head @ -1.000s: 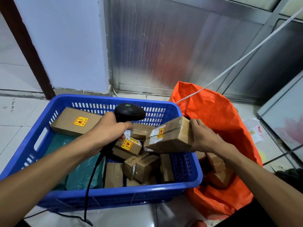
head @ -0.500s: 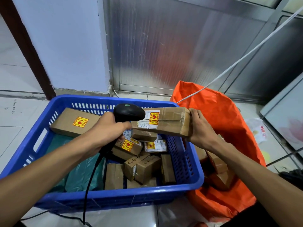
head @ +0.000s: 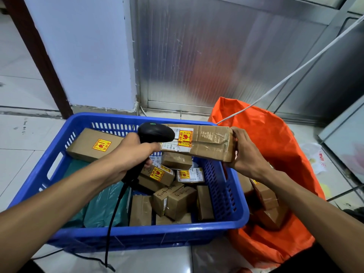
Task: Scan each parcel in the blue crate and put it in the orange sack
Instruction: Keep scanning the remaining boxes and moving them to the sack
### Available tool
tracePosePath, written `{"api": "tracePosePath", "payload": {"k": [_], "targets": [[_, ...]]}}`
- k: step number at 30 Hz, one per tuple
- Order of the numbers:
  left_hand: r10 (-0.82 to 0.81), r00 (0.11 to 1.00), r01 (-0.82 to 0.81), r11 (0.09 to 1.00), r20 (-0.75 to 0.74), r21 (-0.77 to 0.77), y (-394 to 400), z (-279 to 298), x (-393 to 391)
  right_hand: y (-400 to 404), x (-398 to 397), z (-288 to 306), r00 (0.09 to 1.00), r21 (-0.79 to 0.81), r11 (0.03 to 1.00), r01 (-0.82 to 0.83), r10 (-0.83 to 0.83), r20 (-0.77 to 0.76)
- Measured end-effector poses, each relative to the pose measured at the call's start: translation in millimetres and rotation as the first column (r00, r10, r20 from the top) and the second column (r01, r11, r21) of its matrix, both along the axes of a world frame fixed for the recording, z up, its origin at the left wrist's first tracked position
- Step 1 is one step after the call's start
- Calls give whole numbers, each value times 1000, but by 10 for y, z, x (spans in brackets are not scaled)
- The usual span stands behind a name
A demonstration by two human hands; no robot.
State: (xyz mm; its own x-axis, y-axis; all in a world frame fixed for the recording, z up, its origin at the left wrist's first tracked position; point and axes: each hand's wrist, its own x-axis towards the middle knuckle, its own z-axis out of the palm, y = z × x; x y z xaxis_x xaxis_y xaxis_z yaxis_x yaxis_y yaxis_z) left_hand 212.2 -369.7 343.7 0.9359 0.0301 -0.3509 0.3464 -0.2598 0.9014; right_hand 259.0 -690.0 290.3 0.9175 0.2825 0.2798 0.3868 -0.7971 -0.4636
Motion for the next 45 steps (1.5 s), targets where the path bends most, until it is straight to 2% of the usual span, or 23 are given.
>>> {"api": "tracePosePath", "payload": {"k": [11,35,45], "targets": [[83,996,-84,995,-23,-49,-2,12,10,9,-2,21,998,0,999,-36,36,52],[64,998,-65,996,-15,-55,-1,-27,60,20,9,7,995,-18,997,-70,71,64],[96,993,-102,988,-62,-119,17,-55,83,15,26,-6,995,-27,997,-73,75,68]]}}
